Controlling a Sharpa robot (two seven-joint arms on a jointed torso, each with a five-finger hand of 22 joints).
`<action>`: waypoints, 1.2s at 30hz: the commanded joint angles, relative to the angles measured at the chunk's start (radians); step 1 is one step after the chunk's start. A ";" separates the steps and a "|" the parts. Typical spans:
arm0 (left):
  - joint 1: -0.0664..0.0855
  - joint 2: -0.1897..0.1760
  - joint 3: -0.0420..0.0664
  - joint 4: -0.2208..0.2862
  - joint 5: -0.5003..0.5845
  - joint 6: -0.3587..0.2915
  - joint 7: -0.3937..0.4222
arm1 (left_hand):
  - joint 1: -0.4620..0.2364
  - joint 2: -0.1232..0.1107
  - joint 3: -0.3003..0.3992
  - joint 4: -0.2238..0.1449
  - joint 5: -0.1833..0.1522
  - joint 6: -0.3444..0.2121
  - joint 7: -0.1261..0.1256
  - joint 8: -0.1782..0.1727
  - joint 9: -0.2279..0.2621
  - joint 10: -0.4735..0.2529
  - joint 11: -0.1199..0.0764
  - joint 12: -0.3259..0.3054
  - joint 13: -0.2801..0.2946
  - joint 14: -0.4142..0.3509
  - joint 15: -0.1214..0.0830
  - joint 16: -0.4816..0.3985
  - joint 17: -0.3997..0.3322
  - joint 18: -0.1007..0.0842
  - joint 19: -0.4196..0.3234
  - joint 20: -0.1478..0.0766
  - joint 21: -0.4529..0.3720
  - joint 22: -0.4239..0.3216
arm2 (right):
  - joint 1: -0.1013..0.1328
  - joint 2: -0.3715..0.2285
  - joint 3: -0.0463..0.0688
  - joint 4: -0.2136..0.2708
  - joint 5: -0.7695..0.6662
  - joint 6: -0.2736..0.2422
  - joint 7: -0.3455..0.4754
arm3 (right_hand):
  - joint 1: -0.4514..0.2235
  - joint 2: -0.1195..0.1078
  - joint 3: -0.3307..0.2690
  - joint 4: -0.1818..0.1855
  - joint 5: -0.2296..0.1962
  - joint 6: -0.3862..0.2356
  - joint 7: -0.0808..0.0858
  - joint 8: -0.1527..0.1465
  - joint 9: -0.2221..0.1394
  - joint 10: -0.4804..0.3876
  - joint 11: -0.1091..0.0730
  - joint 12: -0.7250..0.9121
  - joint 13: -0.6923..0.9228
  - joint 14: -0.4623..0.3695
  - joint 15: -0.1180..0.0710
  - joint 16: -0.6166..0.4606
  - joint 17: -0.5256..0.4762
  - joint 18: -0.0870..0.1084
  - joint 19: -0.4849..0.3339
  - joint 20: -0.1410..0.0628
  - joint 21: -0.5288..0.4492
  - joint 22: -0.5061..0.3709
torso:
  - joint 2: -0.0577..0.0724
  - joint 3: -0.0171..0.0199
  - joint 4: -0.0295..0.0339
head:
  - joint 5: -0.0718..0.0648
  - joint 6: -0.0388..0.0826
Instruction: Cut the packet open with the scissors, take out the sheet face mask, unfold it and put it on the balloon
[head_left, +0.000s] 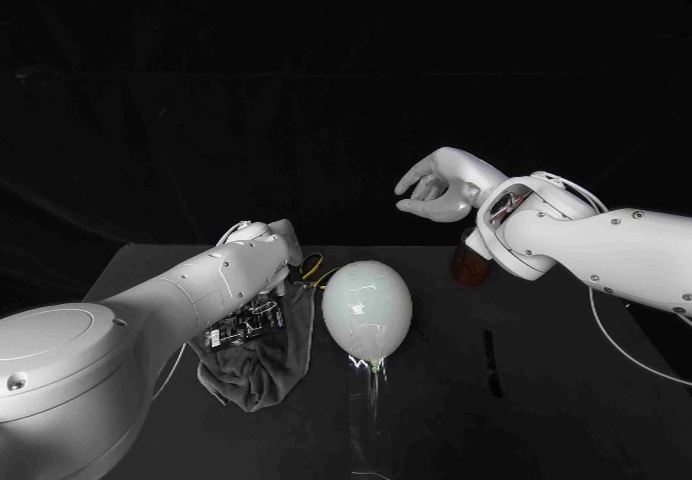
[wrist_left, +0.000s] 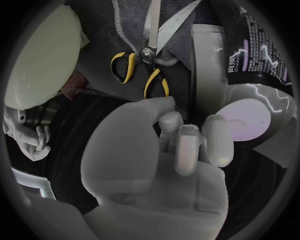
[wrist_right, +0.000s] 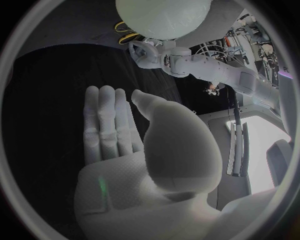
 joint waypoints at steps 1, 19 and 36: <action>0.000 0.001 0.000 0.006 0.100 -0.027 0.050 | -0.022 -0.004 0.016 -0.011 0.021 0.017 0.004 0.000 0.002 0.012 -0.001 -0.006 0.003 0.091 0.000 0.006 0.229 -0.013 0.011 -0.001 0.006 0.010 | 0.001 0.000 0.001 -0.001 -0.009 -0.006 -0.002 | 0.005 -0.003 0.003 0.003 0.003 -0.004 0.002 0.004 -0.001 -0.006 0.001 0.006 0.001 -0.005 -0.001 0.003 0.001 0.015 -0.008 0.000 0.005 0.001 | 0.000 0.0016 -0.0002 | 0.001 0.000; 0.000 -0.022 0.000 0.036 0.088 -0.073 0.092 | -0.196 -0.065 -0.118 0.058 0.006 -0.107 0.044 -0.056 -0.008 -0.267 0.037 -0.402 -0.371 -0.016 0.037 -0.174 -0.026 0.055 -0.251 0.030 -0.167 -0.357 | 0.001 -0.008 0.001 -0.003 -0.008 -0.005 0.000 | 0.006 -0.005 0.003 0.004 0.003 -0.007 0.003 0.003 -0.003 -0.012 0.003 0.005 0.005 -0.013 0.000 0.006 0.003 0.014 -0.015 0.001 0.007 0.005 | -0.001 0.0012 0.0021 | -0.001 0.002; 0.000 -0.087 0.000 0.180 -0.076 -0.156 0.126 | 0.052 0.028 -0.790 0.230 -0.034 -0.275 0.122 -0.054 -0.083 -0.515 0.145 -0.618 -0.677 -0.616 0.152 -0.599 -0.630 0.105 -0.569 0.154 -0.707 -0.846 | 0.001 -0.017 0.000 -0.004 -0.007 -0.002 0.002 | 0.007 -0.007 0.005 0.007 0.003 -0.012 0.006 0.002 -0.005 -0.023 0.007 0.001 0.009 -0.027 0.004 0.006 0.004 0.014 -0.026 0.003 0.008 0.010 | -0.001 0.0006 0.0026 | 0.002 0.002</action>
